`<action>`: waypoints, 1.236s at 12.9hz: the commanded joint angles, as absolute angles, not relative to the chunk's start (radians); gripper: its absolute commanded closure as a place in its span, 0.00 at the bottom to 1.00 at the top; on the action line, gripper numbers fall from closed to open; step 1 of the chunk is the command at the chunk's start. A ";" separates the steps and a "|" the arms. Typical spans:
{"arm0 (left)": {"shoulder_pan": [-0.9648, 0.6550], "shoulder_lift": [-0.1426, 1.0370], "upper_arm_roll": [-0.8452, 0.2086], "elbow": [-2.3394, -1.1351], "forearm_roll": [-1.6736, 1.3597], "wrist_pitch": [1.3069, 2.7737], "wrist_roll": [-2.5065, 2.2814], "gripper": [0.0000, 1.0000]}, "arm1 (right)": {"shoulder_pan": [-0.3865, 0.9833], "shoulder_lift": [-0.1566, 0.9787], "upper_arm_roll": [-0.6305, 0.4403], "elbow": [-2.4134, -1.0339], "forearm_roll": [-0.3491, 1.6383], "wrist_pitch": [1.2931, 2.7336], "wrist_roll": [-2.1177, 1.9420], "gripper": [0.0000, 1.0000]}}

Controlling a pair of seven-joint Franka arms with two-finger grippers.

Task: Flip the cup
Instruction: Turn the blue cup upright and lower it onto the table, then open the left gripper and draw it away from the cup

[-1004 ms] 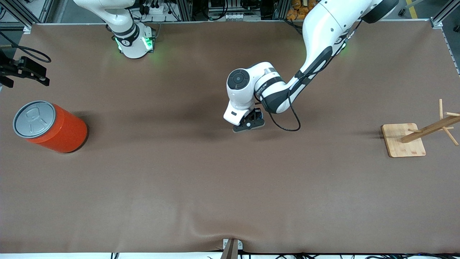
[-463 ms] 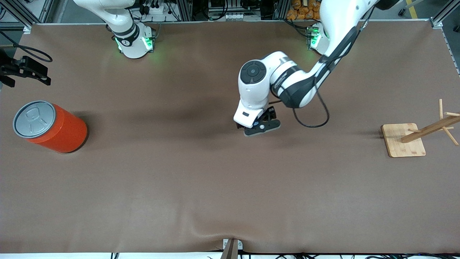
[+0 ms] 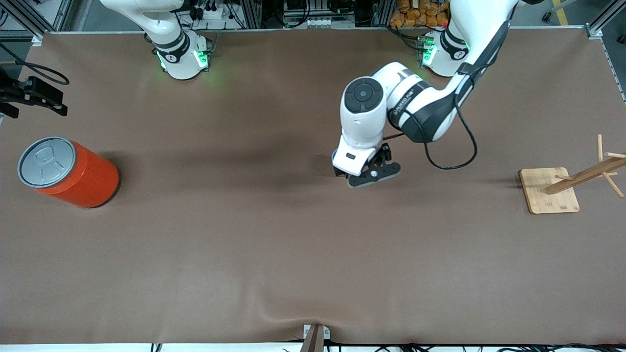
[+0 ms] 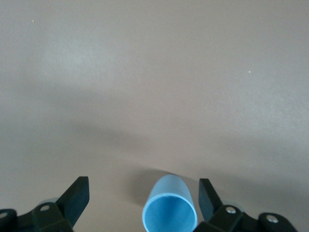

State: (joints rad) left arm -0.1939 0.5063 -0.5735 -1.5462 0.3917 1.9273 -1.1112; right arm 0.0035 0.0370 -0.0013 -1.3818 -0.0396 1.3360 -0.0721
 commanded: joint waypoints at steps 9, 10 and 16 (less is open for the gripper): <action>0.272 0.203 -0.583 -1.560 0.128 1.724 -0.274 0.00 | 0.003 0.049 -0.011 -1.358 -0.023 1.319 -0.078 0.00; 0.320 0.174 -0.583 -1.560 0.109 1.701 -0.205 0.00 | 0.003 0.049 -0.011 -1.358 -0.023 1.319 -0.078 0.00; 0.472 0.083 -0.575 -1.546 0.075 1.624 -0.058 0.00 | -0.003 0.049 -0.008 -1.359 -0.023 1.318 -0.077 0.00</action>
State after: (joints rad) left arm 0.4527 0.1150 -0.5707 -1.5321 0.0953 1.6345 -0.0761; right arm 0.0044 0.0380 -0.0083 -1.3818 -0.0387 1.3341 -0.0721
